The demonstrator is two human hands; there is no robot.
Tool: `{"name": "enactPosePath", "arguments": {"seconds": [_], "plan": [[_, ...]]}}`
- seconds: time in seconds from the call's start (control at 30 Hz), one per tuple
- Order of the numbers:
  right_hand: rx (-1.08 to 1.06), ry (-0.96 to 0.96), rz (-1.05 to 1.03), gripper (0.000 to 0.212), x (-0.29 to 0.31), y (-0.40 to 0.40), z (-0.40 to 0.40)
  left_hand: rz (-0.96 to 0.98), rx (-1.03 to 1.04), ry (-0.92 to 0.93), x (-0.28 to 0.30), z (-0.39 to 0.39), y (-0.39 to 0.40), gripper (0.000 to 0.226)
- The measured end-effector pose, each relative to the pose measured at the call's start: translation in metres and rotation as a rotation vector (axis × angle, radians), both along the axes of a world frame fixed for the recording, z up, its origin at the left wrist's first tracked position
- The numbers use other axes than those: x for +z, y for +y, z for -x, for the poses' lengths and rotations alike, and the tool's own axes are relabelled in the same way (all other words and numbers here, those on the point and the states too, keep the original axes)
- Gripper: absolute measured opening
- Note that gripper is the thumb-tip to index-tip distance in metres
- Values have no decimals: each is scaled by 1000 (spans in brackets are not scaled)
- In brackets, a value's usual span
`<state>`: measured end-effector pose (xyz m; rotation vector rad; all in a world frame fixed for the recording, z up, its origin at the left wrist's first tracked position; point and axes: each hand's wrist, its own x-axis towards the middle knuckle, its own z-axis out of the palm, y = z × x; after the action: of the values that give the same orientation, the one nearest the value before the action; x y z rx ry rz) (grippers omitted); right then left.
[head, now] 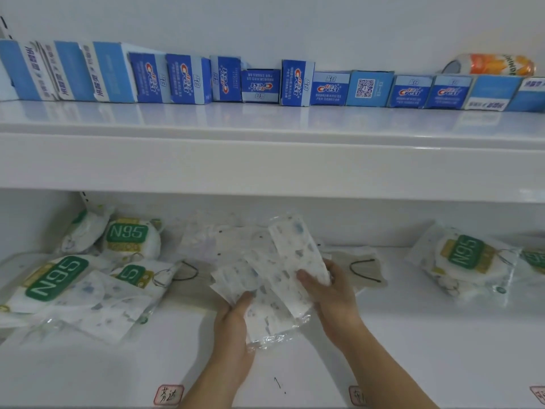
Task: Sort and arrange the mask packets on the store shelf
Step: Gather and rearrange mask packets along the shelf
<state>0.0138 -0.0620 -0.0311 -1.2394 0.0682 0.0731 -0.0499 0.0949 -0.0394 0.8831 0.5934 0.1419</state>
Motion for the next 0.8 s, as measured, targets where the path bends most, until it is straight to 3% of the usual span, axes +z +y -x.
{"name": "enactPosePath", "arguments": {"seconds": [0.2, 0.37, 0.43, 0.57, 0.67, 0.73, 0.8], "plan": [[-13, 29, -237, 39, -1, -12, 12, -40, 20, -25, 1, -1, -1, 26], [-59, -81, 500, 44, -13, 15, 23, -108, 13, -103, 2, -1, -9, 26], [-36, -176, 667, 40, -15, 22, 29, -104, -29, -133, -3, -2, -9, 30], [138, -570, 1188, 65, -27, 19, 42, -221, -122, -236, -4, -2, -9, 37], [246, -442, 991, 74, -25, -5, 39, -206, -54, -206, -9, -5, -9, 36], [80, -444, 940, 62, -25, -25, 30, -180, 11, -186, -8, -4, -11, 35], [-116, -551, 1081, 50, -28, -40, 11, -176, 47, -189, -5, -2, -12, 36]]}}
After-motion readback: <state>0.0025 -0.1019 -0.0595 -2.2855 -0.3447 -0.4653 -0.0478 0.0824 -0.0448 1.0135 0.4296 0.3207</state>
